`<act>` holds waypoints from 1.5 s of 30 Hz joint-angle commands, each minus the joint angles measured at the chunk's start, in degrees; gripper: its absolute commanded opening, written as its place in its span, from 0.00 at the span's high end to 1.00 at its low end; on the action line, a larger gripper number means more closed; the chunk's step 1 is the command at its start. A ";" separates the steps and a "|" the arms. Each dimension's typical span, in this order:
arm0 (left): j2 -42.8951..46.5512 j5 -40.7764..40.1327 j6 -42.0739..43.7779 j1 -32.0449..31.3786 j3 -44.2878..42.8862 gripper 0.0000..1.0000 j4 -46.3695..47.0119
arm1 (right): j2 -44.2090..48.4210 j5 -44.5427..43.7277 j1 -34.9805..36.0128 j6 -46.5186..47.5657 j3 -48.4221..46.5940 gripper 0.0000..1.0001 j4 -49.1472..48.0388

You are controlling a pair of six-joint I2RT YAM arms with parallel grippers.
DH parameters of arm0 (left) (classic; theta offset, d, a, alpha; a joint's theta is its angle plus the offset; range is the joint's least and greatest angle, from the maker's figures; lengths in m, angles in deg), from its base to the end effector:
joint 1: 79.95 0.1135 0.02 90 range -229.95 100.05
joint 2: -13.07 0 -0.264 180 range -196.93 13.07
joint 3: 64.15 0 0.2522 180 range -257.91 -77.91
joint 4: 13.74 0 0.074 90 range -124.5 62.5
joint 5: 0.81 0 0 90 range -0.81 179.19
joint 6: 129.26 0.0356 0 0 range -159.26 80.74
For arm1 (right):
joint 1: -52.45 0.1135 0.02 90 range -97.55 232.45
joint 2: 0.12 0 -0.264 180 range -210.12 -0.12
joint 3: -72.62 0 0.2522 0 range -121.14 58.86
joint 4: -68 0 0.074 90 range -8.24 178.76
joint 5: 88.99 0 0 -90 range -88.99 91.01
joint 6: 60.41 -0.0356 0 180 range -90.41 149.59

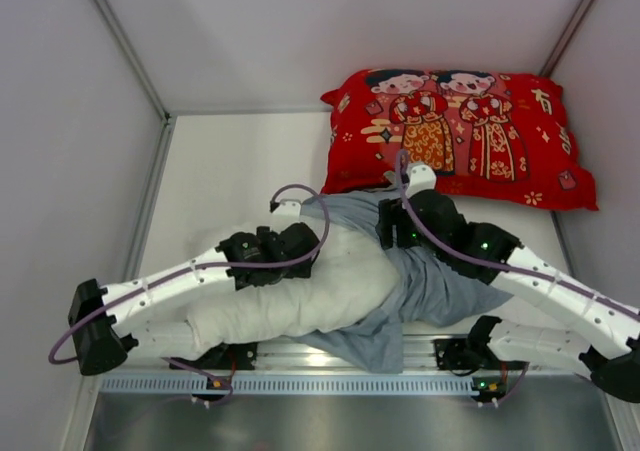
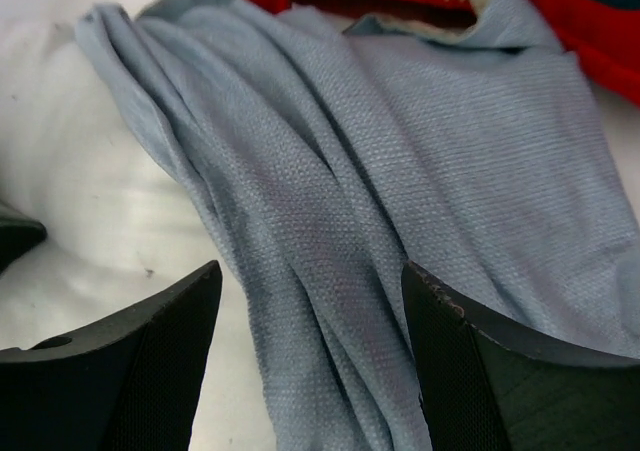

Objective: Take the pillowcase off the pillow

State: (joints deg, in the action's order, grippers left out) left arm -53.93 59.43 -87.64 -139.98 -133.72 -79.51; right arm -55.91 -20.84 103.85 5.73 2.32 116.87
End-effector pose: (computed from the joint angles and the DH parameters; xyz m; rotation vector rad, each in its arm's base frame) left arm 0.1233 -0.1784 0.2742 0.0945 2.4577 -0.0929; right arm 0.1377 0.1512 0.3346 -0.2966 2.1229 0.3611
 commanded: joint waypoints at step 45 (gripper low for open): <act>46.25 8.76 -2.68 0.00 10.56 1.00 7.20 | -42.57 -21.22 -4.45 3.47 -18.89 1.00 4.88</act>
State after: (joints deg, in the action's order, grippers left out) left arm -11.01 70.42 -90.37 -139.83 -117.00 -68.04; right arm -105.17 -33.21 105.79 13.14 -20.85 117.64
